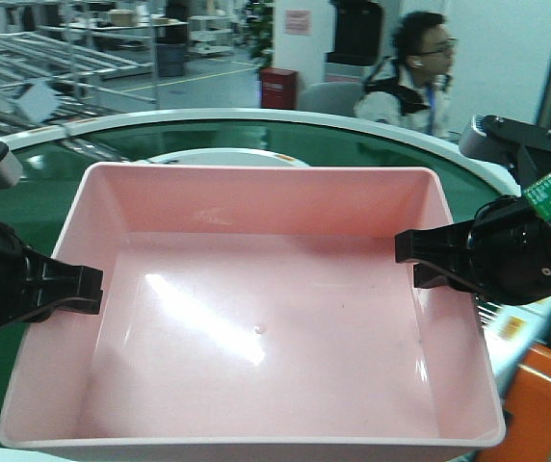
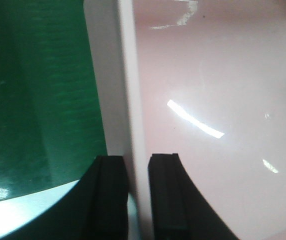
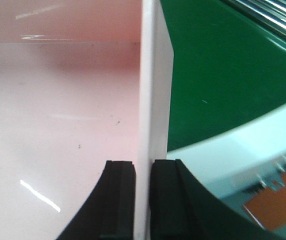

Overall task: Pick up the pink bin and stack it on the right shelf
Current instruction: 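Hold the pink bin with both grippers while the base turns away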

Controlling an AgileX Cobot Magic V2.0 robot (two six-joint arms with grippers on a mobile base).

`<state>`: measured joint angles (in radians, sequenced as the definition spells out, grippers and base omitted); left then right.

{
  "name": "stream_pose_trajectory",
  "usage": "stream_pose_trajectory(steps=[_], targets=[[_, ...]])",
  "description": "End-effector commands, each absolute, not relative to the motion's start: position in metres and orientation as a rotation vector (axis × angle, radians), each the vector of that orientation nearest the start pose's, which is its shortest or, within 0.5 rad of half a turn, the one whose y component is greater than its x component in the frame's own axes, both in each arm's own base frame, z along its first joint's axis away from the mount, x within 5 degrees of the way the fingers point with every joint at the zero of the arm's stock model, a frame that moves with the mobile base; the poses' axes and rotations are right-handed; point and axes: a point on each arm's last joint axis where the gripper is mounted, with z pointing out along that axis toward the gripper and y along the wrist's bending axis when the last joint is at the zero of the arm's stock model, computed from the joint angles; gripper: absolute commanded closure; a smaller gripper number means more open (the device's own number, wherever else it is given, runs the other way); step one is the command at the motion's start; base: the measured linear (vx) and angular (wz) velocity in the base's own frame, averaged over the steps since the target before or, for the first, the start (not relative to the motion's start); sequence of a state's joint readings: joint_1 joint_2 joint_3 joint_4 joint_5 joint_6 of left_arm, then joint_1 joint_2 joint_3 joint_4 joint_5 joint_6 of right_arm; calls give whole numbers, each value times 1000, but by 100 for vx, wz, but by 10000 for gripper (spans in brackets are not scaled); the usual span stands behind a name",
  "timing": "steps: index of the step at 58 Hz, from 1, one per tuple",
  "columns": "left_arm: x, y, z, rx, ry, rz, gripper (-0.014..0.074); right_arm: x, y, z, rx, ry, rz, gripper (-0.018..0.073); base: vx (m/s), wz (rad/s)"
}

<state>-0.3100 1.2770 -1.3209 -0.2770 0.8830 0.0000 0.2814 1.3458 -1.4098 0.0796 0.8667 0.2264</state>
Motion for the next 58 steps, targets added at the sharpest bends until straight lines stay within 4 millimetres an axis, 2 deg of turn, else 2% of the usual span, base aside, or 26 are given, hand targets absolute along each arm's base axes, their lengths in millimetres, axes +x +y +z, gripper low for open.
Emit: stream_pose_trajectory(steps=[1, 33, 58], targets=[[241, -100, 423, 257, 2198, -545, 598, 271, 83, 436, -38, 2128, 392, 568, -19, -51], [241, -100, 423, 257, 2198, -545, 598, 271, 83, 436, -38, 2128, 392, 568, -13, -69], [239, -100, 424, 258, 2194, -546, 598, 270, 83, 437, -38, 2126, 393, 568, 1, -68]])
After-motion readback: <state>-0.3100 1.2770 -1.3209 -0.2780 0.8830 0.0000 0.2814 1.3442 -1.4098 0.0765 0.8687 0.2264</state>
